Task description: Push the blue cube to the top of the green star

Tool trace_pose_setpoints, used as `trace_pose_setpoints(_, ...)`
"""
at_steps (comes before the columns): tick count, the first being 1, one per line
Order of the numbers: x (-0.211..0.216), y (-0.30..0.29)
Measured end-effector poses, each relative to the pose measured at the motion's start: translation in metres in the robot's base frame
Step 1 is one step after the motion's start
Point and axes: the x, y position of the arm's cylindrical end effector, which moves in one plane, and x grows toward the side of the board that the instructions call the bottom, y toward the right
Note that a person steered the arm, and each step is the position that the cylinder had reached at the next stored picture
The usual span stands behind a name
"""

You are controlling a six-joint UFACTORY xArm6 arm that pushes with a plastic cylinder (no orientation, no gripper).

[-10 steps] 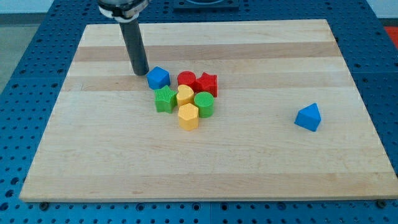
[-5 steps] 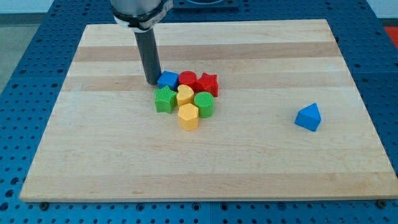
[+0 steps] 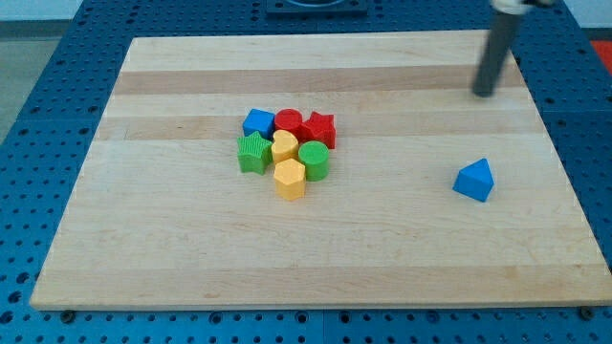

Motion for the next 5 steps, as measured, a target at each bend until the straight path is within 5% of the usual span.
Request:
trace_pose_setpoints(1,0.059,0.022)
trace_pose_setpoints(3,0.100,0.010)
trace_pose_setpoints(5,0.150,-0.103)
